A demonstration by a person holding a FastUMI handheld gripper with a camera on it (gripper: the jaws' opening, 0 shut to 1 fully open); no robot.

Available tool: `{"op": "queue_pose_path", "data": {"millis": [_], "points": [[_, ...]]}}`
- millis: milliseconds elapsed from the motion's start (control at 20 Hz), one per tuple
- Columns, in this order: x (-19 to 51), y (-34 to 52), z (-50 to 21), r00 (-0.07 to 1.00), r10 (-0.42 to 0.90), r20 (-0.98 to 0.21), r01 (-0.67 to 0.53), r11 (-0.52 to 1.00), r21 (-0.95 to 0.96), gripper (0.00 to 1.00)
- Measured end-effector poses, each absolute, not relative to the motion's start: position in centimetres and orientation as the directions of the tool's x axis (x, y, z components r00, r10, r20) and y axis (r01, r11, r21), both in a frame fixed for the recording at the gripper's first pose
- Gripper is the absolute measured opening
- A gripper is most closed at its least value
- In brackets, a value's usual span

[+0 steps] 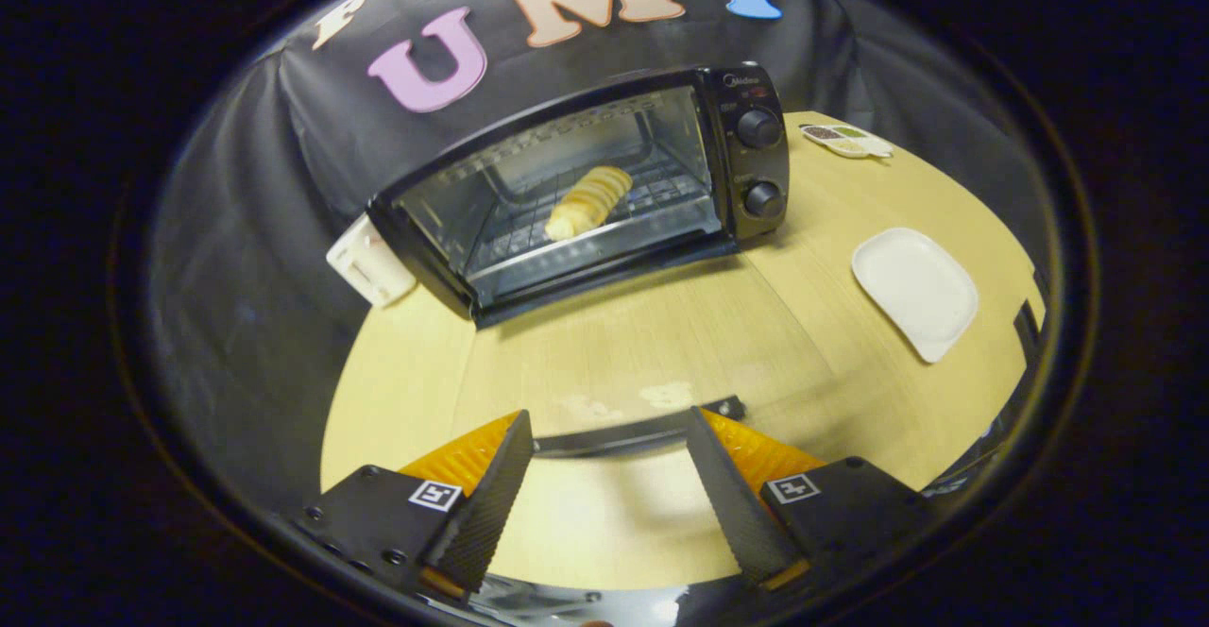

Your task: Open the toaster oven, put the food inside, and close the toaster oven door.

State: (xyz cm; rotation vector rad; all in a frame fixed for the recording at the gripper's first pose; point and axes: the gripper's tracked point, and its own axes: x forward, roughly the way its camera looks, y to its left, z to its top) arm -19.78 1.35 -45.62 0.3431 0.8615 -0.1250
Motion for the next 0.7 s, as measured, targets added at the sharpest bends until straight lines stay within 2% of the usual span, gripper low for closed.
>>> {"op": "queue_pose_path", "data": {"millis": [400,700], "points": [[-22.9,2.1,-48.0,0.565,0.023,-0.825,0.176,0.973,0.148,1.00],[-22.6,2.0,-50.0,0.523,0.006,-0.852,0.110,0.991,0.075,1.00]]}}
